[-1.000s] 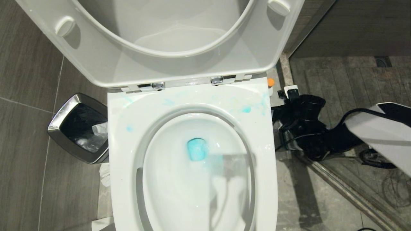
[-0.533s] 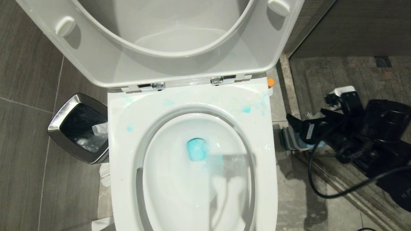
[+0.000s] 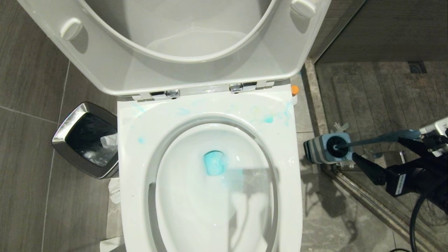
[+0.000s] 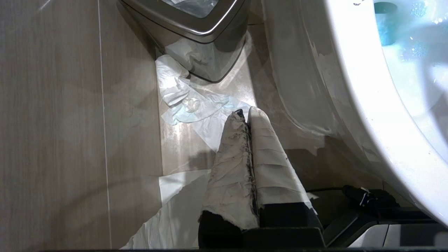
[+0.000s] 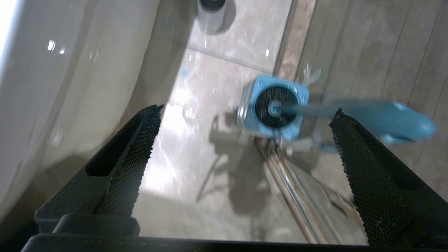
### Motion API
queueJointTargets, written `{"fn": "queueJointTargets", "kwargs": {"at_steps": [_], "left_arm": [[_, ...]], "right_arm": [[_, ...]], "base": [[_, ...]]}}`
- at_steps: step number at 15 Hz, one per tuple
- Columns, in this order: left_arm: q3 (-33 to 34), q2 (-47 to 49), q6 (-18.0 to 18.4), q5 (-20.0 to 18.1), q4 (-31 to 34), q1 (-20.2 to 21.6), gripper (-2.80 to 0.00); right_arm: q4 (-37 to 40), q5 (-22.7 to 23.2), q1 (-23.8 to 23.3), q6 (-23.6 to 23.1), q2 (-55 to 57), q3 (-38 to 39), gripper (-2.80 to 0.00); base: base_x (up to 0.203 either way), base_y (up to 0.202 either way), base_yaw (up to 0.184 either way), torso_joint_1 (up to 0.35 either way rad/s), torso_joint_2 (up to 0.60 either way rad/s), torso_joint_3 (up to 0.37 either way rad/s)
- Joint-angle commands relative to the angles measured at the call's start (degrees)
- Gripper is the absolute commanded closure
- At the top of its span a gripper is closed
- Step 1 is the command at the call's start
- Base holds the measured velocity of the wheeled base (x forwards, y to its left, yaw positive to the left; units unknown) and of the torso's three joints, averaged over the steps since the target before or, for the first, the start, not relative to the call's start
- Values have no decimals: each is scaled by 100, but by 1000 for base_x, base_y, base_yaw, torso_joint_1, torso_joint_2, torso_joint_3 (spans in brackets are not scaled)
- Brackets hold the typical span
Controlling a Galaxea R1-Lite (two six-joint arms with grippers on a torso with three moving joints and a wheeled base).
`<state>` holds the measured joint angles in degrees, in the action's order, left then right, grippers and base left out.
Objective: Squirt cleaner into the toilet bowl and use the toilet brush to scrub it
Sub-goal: Scrub the toilet bowl
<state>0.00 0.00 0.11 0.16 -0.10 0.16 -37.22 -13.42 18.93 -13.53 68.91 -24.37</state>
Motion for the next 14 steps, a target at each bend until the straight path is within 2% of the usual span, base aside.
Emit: {"fn": "queueJointTargets", "kwargs": {"at_steps": [1, 3, 4, 6, 9, 10, 14], "left_arm": [[0, 0, -2, 2, 1, 2, 0], [0, 6, -2, 2, 1, 2, 0], [0, 3, -2, 2, 1, 2, 0], [0, 9, -2, 2, 1, 2, 0], [0, 7, -2, 2, 1, 2, 0], [0, 0, -2, 2, 1, 2, 0], [0, 0, -2, 2, 1, 2, 0]], "right_arm": [[1434, -5, 18, -74, -683, -325, -280], [2421, -37, 15, -108, -880, -538, -280], [2588, -45, 6, -105, -869, -639, -280], [2604, -56, -55, 4, -853, -523, -280], [2598, -67, -152, 655, -653, -279, -280], [2594, -39, -293, 716, -539, -344, -280], [2556, -37, -330, 926, 281, -353, -280]], "base": [[0, 0, 0, 0, 0, 0], [0, 0, 0, 0, 0, 0], [0, 0, 0, 0, 0, 0], [0, 0, 0, 0, 0, 0], [0, 0, 0, 0, 0, 0], [0, 0, 0, 0, 0, 0], [0, 0, 0, 0, 0, 0]]}}
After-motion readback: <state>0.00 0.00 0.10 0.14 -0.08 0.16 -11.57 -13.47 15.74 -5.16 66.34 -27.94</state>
